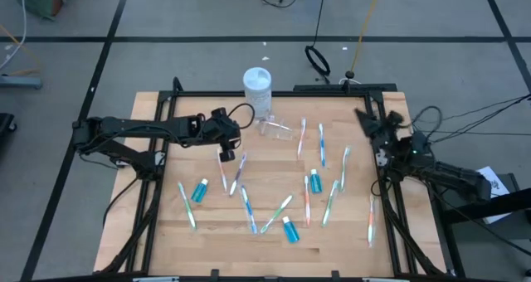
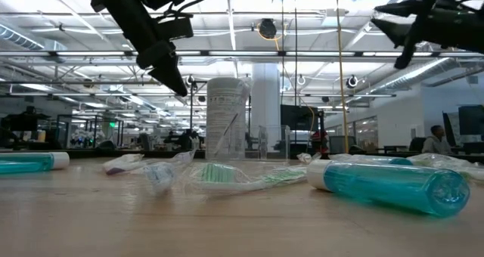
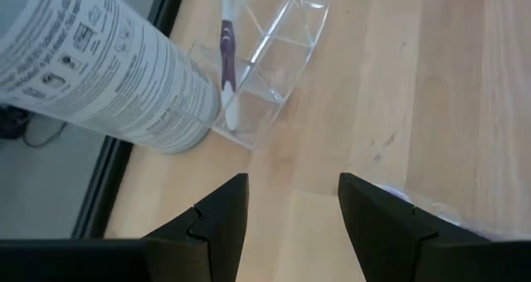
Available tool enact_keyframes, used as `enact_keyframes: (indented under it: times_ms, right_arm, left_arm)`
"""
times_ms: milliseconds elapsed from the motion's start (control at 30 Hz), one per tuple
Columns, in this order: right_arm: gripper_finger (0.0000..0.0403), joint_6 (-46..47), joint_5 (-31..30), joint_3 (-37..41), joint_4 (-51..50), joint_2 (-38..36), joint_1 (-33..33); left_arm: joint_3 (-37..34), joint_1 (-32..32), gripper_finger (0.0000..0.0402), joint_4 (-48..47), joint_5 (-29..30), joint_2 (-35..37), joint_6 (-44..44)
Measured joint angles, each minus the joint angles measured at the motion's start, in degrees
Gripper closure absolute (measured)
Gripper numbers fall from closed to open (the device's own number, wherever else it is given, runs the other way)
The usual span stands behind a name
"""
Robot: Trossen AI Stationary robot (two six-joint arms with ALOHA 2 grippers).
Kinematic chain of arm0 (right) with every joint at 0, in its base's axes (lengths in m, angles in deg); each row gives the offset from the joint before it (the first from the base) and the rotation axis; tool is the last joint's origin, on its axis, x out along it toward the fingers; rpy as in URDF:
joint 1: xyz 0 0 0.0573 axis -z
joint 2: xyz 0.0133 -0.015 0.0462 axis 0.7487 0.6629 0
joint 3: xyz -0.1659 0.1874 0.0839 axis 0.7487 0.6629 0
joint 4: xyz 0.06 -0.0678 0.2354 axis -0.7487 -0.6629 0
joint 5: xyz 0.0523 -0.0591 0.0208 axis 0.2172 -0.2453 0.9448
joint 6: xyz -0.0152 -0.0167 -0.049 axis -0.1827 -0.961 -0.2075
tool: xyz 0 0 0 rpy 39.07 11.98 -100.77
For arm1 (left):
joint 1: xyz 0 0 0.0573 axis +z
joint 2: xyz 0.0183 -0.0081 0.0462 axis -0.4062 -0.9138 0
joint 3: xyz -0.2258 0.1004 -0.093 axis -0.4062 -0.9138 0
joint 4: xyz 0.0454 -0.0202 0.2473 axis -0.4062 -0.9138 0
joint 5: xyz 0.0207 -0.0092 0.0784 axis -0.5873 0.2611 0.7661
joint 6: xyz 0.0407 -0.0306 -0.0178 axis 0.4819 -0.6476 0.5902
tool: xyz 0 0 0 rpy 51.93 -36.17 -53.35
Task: Pick & Place toothbrushing station
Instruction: Put the blue mouthwash bottle into the transparent organizer
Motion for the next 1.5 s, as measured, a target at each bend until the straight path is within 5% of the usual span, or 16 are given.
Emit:
enact_keyframes:
  times_ms: [333, 600, 767, 1000, 1500]
  right_arm:
    - [0.0298, -0.55, 6.15, -15.56, 3.09, 29.05, -10.76]
    - [0.0298, 0.43, 7.49, -33.52, -30.81, 48.71, -14.5]
    - [0.0298, 10.51, 12.22, -34.99, -40.47, 57.01, -15.36]
    - [0.0275, 15.8, 16.27, -34.24, -42.27, 61.98, -18.87]
    - [0.0207, 12.95, 7.14, -32.72, -54.16, 62.2, -20.08]
  left_arm:
    - [0.0, 0.0, 0.0206, 0.09, 0.02, 0.0, 0.45]
    - [0.0, 0.0, 0.0206, -0.02, 0.02, 0.0, -1.03]
    - [0.0, 0.0, 0.0206, -0.44, 0.02, 0.0, -1.08]
    - [0.0, 0.0, 0.0206, -0.43, 0.03, 0.0, -0.63]
    - [0.0, 0.0, 0.0206, -0.7, 0.02, 0.0, -0.58]
